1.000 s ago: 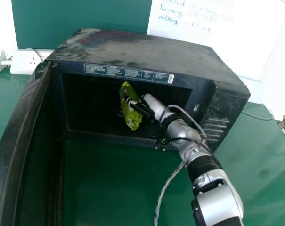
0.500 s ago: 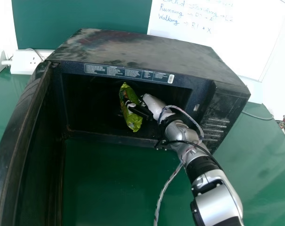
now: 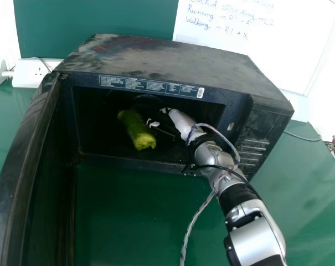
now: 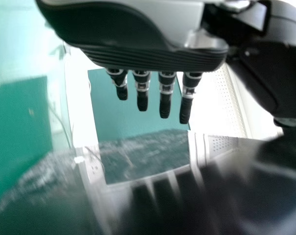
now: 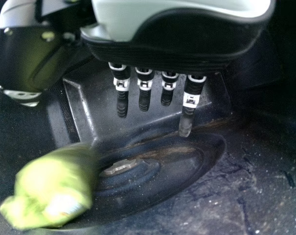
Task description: Put biscuit inside oven
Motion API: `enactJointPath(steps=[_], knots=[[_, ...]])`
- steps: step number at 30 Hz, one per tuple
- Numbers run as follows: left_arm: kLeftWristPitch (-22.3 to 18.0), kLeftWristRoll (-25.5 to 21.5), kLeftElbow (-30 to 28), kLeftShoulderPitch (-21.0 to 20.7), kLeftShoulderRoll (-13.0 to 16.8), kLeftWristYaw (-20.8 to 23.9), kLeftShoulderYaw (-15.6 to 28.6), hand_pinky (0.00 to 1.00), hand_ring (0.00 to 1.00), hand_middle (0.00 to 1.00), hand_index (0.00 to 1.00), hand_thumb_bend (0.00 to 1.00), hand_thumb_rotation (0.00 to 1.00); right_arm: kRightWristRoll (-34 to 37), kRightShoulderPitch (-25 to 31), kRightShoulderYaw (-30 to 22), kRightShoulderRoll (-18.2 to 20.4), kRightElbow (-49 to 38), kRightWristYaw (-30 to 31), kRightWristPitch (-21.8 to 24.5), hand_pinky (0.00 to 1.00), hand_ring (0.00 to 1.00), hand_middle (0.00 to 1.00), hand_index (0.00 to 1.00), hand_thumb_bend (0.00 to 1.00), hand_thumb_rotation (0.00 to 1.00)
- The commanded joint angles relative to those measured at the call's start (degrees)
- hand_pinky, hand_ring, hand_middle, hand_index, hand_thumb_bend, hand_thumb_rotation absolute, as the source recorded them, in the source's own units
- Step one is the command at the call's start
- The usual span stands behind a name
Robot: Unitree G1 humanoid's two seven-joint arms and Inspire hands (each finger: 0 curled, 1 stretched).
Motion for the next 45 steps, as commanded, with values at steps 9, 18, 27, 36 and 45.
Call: enactJointPath(steps=[9, 18, 27, 36, 45], knots=[[-3.65, 1.31, 3.51, -1.54, 1.35, 1.83, 0.16, 0.90, 0.81, 0.83, 0.83, 0.87, 0.85, 1.82, 0.69, -1.18, -1.19, -0.50, -0.50, -0.37, 0.81, 1.00, 1.00, 0.96, 0.87, 0.70], [-2.62, 0.71, 2.61, -0.26, 2.18, 2.16, -1.07, 0.78, 0.80, 0.82, 0.82, 0.86, 0.87, 2.46, 3.01, -1.73, -3.64, -2.64, -0.37, -4.36, 0.79, 1.00, 1.00, 0.95, 0.91, 0.70], [-3.60, -0.93, 3.92, -0.69, 4.44, 1.61, -1.48, 0.79, 0.85, 0.86, 0.82, 0.87, 0.85, 6.65, 9.47, -5.22, -6.86, -9.65, 0.21, -10.26, 0.79, 1.00, 1.00, 0.96, 0.88, 0.69], [-1.98, -1.56, 3.15, -0.26, 5.22, 1.83, -2.15, 0.76, 0.86, 0.89, 0.85, 0.86, 0.89, 13.43, 21.14, -11.33, -7.79, -23.99, 1.10, -12.75, 0.79, 0.99, 1.00, 0.97, 0.90, 0.68], [-1.03, -1.14, 1.89, -0.22, 4.98, 2.30, -2.38, 0.77, 0.84, 0.87, 0.87, 0.88, 0.92, 26.78, 34.64, -18.99, -7.54, -45.85, 11.62, -5.68, 0.81, 0.98, 1.00, 0.98, 0.89, 0.67]])
